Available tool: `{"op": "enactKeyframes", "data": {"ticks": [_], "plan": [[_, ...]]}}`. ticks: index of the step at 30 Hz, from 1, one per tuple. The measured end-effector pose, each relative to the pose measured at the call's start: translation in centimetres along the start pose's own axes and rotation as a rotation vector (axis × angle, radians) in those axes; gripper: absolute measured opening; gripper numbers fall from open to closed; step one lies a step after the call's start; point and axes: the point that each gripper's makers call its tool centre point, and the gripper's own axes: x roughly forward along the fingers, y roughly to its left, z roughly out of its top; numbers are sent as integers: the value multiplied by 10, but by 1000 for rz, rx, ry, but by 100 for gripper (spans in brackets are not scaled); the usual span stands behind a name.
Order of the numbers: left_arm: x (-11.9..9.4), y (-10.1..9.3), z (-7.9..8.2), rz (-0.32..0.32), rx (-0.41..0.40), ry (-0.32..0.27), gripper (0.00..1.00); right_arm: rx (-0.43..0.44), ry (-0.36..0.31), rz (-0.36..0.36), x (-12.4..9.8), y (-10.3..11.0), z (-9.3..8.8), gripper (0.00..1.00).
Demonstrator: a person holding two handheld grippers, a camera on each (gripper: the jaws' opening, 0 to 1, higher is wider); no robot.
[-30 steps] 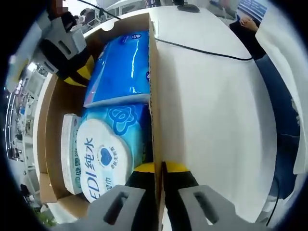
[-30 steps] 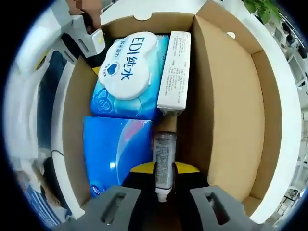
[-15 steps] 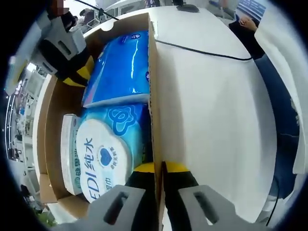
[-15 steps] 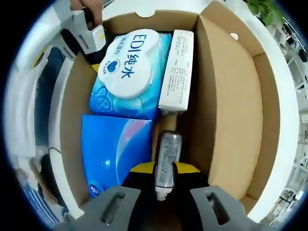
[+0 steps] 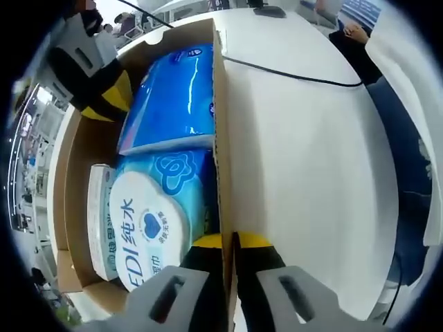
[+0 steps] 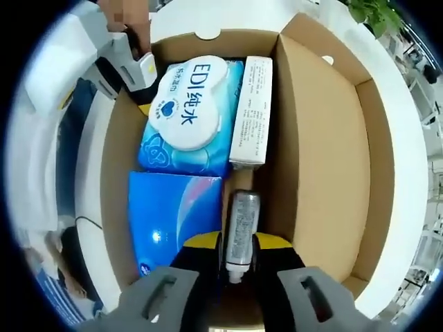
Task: Operate the shoe box by opening the lid, removing the specified soft item, and placing it in the target area until the item is outside and the box remains undamaged.
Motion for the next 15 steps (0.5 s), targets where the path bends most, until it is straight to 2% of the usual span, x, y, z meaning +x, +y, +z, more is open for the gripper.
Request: {"op": "enactKeyframes", "data": {"ticks": [4, 8, 11, 15], "plan": [[0, 0, 0, 2, 1, 0, 1, 24, -7, -4, -11, 2, 3, 28], [0, 0, 0, 1, 0, 2, 1, 47, -49, 54, -15, 21, 8, 56], [0, 0, 0, 2, 1, 2, 1, 24, -43, 36, -15, 23, 6, 62], [1, 1, 1, 2, 0, 3, 1, 46, -52, 30, -17, 23, 5, 65]]}}
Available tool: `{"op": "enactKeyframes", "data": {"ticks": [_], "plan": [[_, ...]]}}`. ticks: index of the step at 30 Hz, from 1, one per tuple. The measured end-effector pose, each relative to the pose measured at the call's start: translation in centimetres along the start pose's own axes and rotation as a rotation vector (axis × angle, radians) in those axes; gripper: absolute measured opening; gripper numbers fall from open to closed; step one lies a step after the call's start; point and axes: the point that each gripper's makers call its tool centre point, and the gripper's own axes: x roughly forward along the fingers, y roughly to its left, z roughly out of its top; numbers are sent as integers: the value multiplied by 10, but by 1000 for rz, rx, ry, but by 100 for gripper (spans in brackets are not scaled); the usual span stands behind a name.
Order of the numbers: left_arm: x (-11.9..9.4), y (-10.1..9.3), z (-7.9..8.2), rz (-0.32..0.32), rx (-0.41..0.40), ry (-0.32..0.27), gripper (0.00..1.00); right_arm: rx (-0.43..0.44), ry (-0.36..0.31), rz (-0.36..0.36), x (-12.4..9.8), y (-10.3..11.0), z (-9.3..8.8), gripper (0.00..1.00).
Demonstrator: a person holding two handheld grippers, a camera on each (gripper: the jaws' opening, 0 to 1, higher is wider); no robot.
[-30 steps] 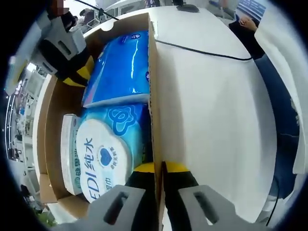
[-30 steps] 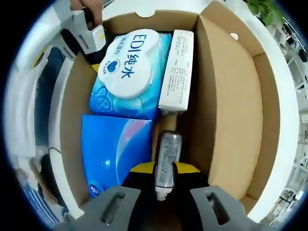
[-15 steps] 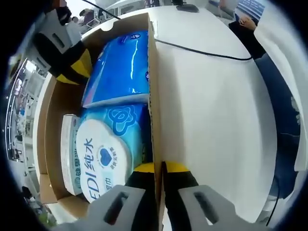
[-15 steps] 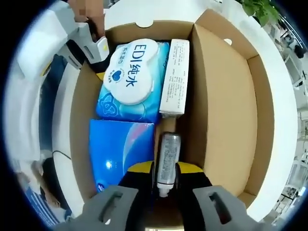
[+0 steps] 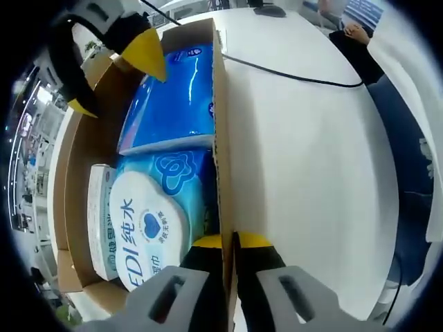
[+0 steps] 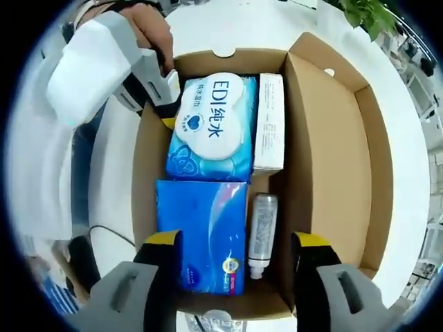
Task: Operate the shoe box by opening the lid, removing the specified soft item, and placing it in the target area until the item is outside and the box remains undamaged.
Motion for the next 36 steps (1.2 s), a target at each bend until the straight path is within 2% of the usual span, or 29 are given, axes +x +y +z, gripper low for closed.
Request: {"op": "enactKeyframes", "data": {"ticks": [6, 10, 15, 24, 33, 36], "plan": [[0, 1, 0, 1, 0, 2, 1, 5, -5, 4, -3, 3, 0, 71], [0, 1, 0, 3, 0, 0, 1, -2, -7, 17, -4, 10, 0, 80], [0, 1, 0, 3, -2, 0, 1, -6, 0, 9, -7, 12, -1, 84], [0, 1, -1, 3, -1, 0, 1, -9, 14, -19, -15, 13, -6, 87], [0, 1, 0, 3, -1, 1, 1, -44, 38, -67, -16, 15, -17, 84], [1, 1, -1, 5, -8, 2, 1, 13, 11, -61, -17, 19, -16, 84]]}}
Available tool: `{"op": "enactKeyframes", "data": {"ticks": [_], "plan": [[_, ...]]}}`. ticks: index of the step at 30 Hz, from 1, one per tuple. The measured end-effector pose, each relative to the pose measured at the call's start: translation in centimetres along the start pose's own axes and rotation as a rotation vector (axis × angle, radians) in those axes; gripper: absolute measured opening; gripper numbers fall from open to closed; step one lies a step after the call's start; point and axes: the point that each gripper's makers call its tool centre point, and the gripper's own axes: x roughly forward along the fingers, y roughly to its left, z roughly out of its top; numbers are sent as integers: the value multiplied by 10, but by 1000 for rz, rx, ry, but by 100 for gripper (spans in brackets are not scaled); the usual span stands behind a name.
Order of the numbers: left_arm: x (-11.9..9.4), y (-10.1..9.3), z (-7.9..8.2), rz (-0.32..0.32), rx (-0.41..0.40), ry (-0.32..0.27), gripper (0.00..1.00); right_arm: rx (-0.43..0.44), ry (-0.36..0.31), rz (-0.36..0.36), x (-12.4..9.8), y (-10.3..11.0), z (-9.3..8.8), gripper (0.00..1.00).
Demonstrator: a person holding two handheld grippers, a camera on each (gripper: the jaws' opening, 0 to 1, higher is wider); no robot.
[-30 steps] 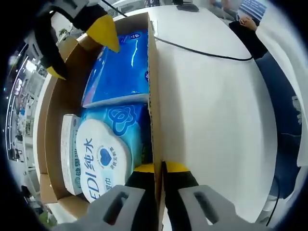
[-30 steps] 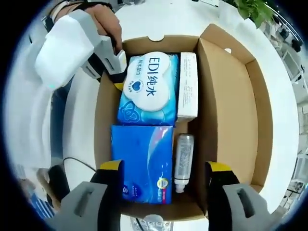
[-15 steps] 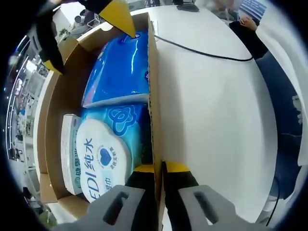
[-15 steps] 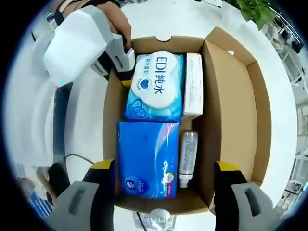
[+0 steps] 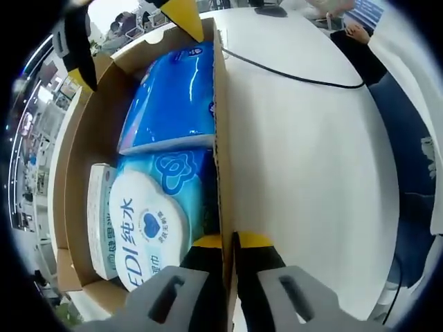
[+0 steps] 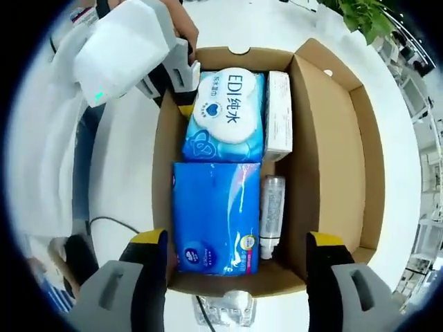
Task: Operate the shoe box by opening the lid, removing the specified soft item, and placing it in the target area until the item is outside and the box remains undamaged.
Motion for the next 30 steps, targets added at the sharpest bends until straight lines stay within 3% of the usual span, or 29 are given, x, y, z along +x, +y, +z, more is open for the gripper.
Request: {"op": "enactKeyframes", "data": {"ticks": [9, 14, 30], "plan": [[0, 0, 1, -4, -3, 0, 1, -33, 4, 2, -3, 6, -2, 82], [0, 0, 1, -3, -1, 2, 1, -34, 2, -4, 2, 7, -3, 75], [0, -2, 1, -9, 6, 4, 1, -30, -17, 34, 22, 16, 0, 72]]}}
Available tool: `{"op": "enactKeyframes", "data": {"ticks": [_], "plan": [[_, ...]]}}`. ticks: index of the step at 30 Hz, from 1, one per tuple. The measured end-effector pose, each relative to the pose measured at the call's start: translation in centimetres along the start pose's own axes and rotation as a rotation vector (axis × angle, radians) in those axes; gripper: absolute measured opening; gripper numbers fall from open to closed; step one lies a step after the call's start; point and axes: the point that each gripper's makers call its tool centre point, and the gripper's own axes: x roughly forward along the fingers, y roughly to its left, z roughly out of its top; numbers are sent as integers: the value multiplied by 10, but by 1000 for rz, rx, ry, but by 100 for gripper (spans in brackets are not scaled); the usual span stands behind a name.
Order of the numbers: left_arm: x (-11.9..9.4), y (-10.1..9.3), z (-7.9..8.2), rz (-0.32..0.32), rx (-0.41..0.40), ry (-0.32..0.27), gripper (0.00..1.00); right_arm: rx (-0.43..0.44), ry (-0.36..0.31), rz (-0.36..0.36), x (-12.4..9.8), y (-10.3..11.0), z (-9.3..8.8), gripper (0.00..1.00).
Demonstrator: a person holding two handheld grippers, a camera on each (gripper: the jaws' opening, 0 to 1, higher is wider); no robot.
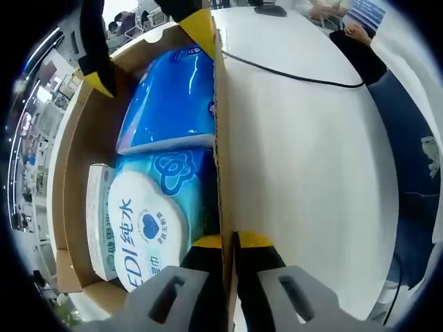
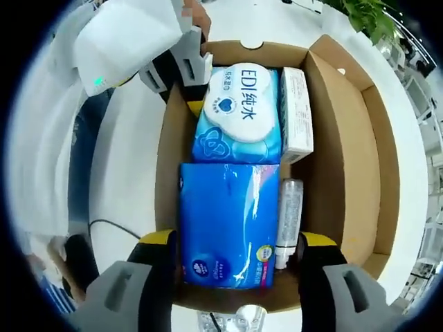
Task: Operate the shoe box by opening the lid, removing the specified soft item, and placing it in the target area until the item is outside and the box remains undamaged.
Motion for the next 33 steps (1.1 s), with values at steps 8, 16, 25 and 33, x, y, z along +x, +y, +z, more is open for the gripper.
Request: {"op": "enactKeyframes", "data": {"ticks": [8, 16, 25, 33], "plan": [[0, 0, 1, 0, 1, -2, 1, 12, -6, 31, 15, 5, 1, 65], [0, 0, 1, -2, 1, -8, 1, 33, -1, 56, 23, 4, 1, 66], [0, -1, 0, -4, 3, -8, 1, 60, 7, 65, 31, 4, 2, 66], [2, -1, 0, -4, 12, 0, 1, 79, 16, 69, 39, 3, 2, 67]]}}
